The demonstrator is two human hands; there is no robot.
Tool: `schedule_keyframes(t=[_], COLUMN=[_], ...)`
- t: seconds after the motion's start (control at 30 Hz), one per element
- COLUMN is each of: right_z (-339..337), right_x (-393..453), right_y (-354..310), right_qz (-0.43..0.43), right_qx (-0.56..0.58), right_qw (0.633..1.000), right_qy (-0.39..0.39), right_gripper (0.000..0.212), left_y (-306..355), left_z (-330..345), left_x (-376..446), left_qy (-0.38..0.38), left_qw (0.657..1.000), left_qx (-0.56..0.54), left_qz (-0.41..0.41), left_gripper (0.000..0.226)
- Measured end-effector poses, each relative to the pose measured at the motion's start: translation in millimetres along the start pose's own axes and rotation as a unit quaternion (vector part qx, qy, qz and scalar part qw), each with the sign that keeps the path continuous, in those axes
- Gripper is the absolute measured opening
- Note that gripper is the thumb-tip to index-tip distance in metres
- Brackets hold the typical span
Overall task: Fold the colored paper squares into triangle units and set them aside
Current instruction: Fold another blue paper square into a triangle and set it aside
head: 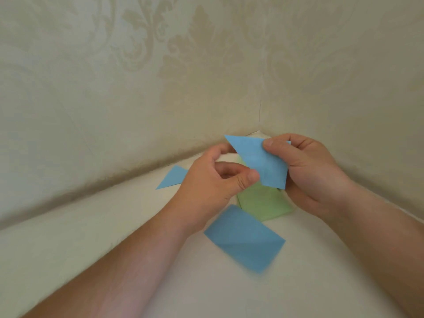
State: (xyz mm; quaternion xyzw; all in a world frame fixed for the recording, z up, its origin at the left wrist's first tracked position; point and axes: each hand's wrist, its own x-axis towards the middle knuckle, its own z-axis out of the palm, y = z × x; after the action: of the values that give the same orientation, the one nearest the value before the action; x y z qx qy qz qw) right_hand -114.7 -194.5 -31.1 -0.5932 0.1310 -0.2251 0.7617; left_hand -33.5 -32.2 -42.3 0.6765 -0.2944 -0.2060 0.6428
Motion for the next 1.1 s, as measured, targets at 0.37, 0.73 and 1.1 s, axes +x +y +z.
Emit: schedule_keyframes(t=[0.37, 0.73, 1.1], right_z=[-8.8, -17.1, -8.2], right_x=[-0.6, 5.6, -6.3], right_y=[9.6, 1.3, -8.1], right_qz=[-0.269, -0.211, -0.165], right_qx=[-0.403, -0.288, -0.106], right_qw=[0.874, 0.934, 0.971], right_qy=[-0.041, -0.032, -0.136], right_gripper=[0.014, 0.039, 0.016], left_y=[0.1, 10.8, 13.0], left_z=[1.4, -0.4, -4.6], left_x=[-9.1, -2.0, -2.0], left_qy=[0.014, 0.088, 0.073], left_qw=[0.963, 0.989, 0.988], left_qx=[0.241, -0.06, -0.094], left_qz=[0.121, 0.099, 0.098], left_gripper=[0.034, 0.023, 0.023])
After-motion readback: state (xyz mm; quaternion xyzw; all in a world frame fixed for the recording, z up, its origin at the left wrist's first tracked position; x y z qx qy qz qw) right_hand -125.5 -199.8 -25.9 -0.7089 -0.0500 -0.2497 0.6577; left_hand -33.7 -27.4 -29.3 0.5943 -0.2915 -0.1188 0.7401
